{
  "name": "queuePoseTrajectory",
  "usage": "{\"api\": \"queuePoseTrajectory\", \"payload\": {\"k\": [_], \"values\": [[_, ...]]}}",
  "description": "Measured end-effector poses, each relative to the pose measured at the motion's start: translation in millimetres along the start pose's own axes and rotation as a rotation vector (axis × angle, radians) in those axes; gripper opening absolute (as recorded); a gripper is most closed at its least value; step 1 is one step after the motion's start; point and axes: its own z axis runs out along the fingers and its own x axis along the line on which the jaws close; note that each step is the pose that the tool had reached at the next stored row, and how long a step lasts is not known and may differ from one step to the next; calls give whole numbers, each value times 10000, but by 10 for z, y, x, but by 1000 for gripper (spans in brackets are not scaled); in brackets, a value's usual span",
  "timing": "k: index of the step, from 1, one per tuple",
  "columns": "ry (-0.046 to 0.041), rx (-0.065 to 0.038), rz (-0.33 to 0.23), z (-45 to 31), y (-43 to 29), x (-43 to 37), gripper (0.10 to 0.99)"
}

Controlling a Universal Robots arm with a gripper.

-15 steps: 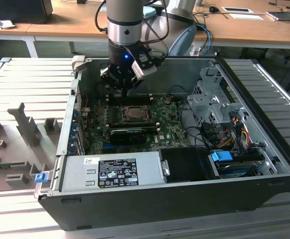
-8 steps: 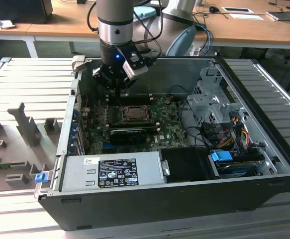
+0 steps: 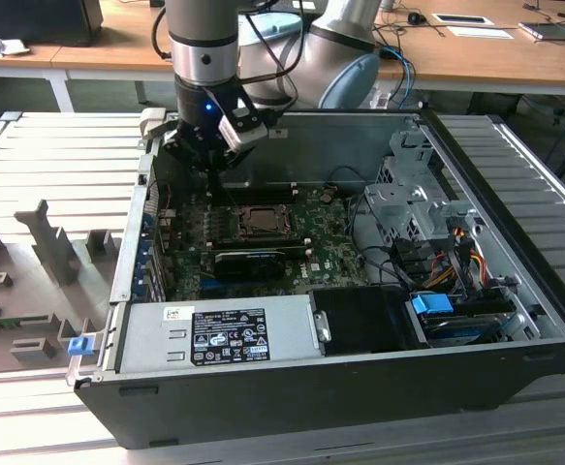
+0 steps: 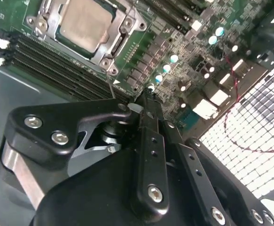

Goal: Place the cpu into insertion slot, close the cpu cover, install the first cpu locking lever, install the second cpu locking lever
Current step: 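Install the first cpu locking lever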

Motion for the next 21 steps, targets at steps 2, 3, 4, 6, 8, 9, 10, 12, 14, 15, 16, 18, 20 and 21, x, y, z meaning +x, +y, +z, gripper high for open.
{"api": "queuePoseTrajectory", "payload": {"k": [2, 3, 4, 6, 8, 9, 10, 12, 14, 15, 16, 18, 20, 21], "values": [[1, 1, -3, 18, 54, 15, 106], [1, 0, -4, 23, 76, 15, 106], [1, 0, -3, 24, 99, 14, 106], [1, 4, -4, 25, 146, 8, 106], [2, 5, -7, 24, 150, -13, 106], [2, 5, -7, 25, 149, -27, 106], [2, 5, -8, 24, 148, -45, 106], [2, 6, -6, 24, 146, -86, 106], [2, 6, -7, 24, 143, -137, 106], [2, 6, -9, 24, 141, -167, 106], [2, 7, -7, 24, 140, -191, 106], [3, 11, -8, 24, 133, -291, 106], [4, 10, -7, 24, 126, -418, 106], [5, 11, -8, 25, 122, -485, 106]]}}
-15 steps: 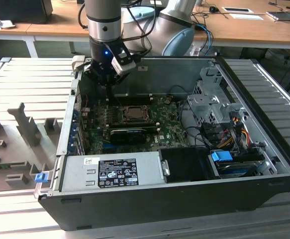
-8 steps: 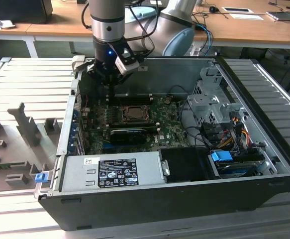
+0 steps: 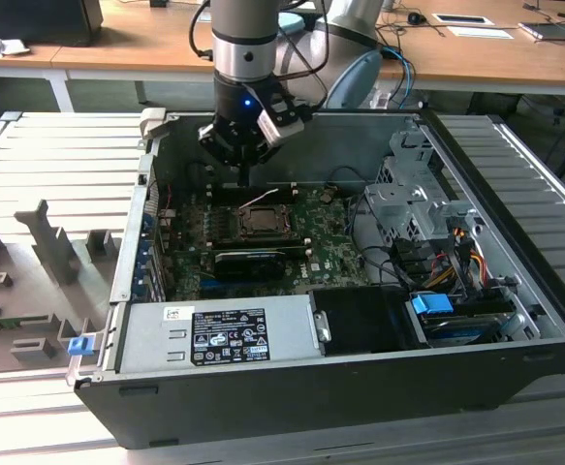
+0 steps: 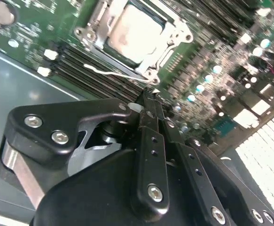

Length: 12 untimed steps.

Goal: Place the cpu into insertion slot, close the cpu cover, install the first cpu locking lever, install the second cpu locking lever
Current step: 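Install the first cpu locking lever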

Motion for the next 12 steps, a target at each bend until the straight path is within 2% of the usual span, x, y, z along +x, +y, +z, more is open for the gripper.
{"api": "queuePoseTrajectory", "payload": {"k": [2, 4, 7, 8, 9, 12], "values": [[1, 7, 0, 7, -7, -116, 106], [0, -2, 0, 16, -12, -177, 106], [-17, -296, 2, 29, -12, -189, 106], [-20, -342, 2, 36, -12, -190, 106], [-49, -349, 4, 54, -15, -190, 106], [-51, -345, 3, 111, -16, -190, 106]]}}
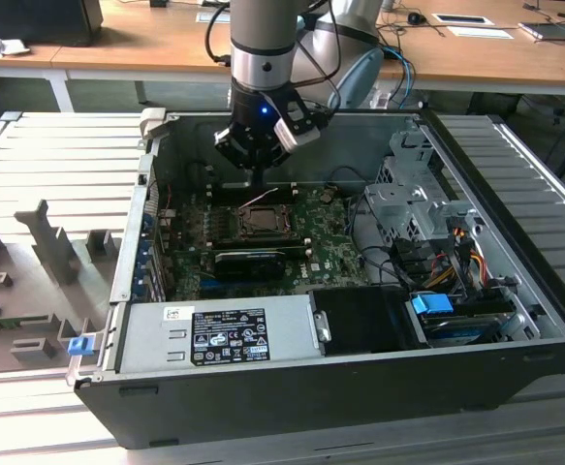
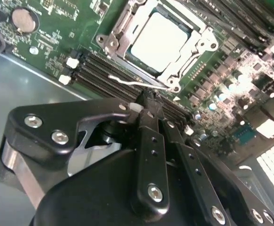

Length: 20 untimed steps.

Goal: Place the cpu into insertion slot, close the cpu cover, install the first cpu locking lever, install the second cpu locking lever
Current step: 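Install the first cpu locking lever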

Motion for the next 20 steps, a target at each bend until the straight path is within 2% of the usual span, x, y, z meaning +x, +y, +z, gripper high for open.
{"api": "queuePoseTrajectory", "payload": {"k": [2, 3, 4, 6, 9, 11, 13, 20], "values": [[-6, -32, 0, 25, -4, -2, 106], [-8, -84, 22, 32, -9, -6, 106], [-21, -181, 111, 51, -12, -13, 106], [-26, -246, 132, 100, -15, -16, 106], [-25, -247, 130, 165, -18, -23, 106], [-26, -264, 130, 182, -18, -27, 106], [-32, -364, 106, 203, -17, -40, 106], [-27, -339, 73, 273, 8, -126, 106]]}}
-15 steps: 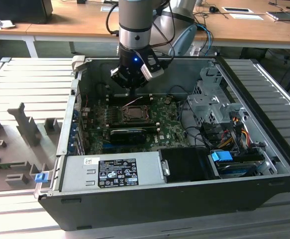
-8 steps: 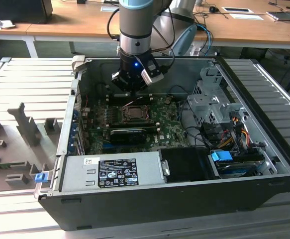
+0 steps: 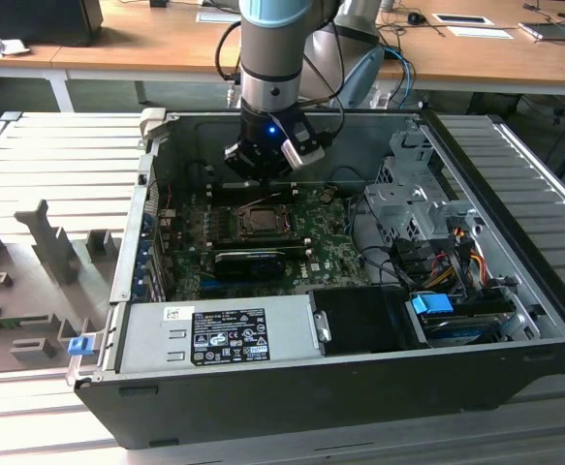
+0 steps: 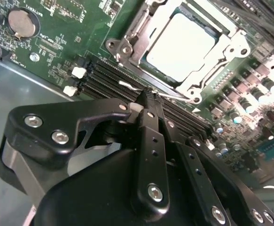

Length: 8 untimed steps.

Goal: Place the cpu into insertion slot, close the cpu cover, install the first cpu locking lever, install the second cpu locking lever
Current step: 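Install the first cpu locking lever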

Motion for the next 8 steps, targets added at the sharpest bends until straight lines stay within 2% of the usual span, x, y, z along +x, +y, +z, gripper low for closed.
{"api": "queuePoseTrajectory", "payload": {"k": [8], "values": [[15, 24, -145, 64, -3, -77, 106]]}}
